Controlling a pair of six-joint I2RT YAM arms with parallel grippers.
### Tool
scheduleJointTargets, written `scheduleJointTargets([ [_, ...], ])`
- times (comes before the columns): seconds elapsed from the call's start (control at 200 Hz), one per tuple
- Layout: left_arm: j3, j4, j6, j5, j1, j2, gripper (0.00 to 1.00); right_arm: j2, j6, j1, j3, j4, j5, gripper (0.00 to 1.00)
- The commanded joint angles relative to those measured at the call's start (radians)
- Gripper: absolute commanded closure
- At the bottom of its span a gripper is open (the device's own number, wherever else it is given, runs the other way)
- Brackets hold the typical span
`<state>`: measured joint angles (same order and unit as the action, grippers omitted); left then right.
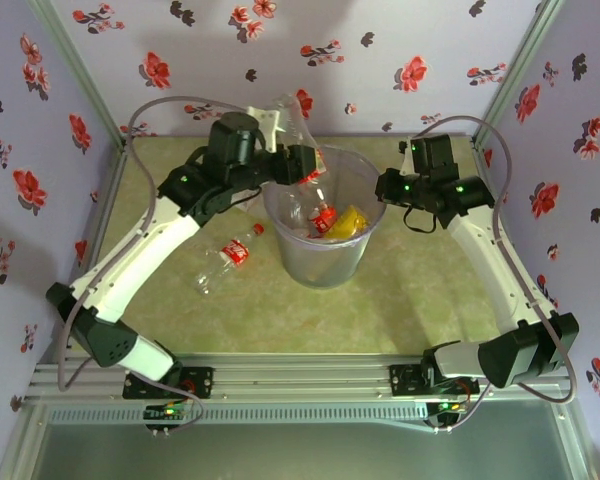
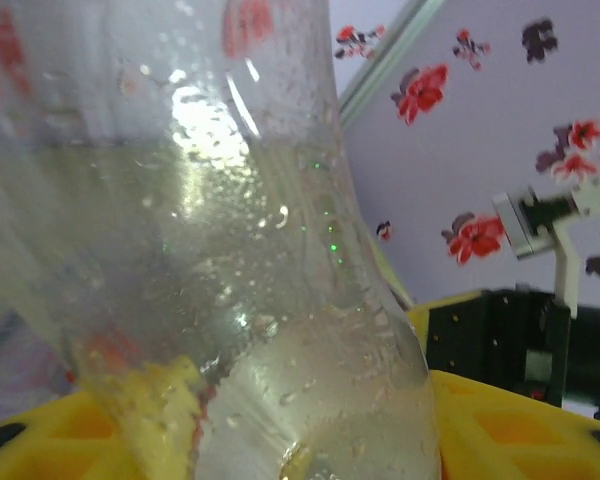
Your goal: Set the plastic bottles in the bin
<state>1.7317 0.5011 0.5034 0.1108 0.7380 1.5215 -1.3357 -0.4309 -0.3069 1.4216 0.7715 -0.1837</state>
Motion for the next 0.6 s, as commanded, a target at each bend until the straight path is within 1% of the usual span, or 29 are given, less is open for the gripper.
scheduleJointTargets([
  [0.0,0.054,0.072,-0.174,-0.043,0.034,0.031,1.0,-0.018,-0.008,-0.024,-0.021,0.04,-0.018,0.98],
  [0.15,0.099,0.171,-0.282,-0.076,0.079,0.08,1.0,-0.027,0.0,-0.024,-0.013,0.047,-0.017,0.98],
  [0.265,0.092,0.187,-0.331,-0.094,0.092,0.101,1.0,-0.03,0.001,-0.024,-0.014,0.046,-0.015,0.98],
  [0.48,0.039,0.188,-0.381,-0.095,0.112,0.122,1.0,-0.033,0.008,-0.024,-0.01,0.051,-0.005,0.98],
  [0.595,-0.012,0.192,-0.384,-0.084,0.128,0.135,1.0,-0.038,0.006,-0.024,-0.011,0.048,-0.003,0.98],
])
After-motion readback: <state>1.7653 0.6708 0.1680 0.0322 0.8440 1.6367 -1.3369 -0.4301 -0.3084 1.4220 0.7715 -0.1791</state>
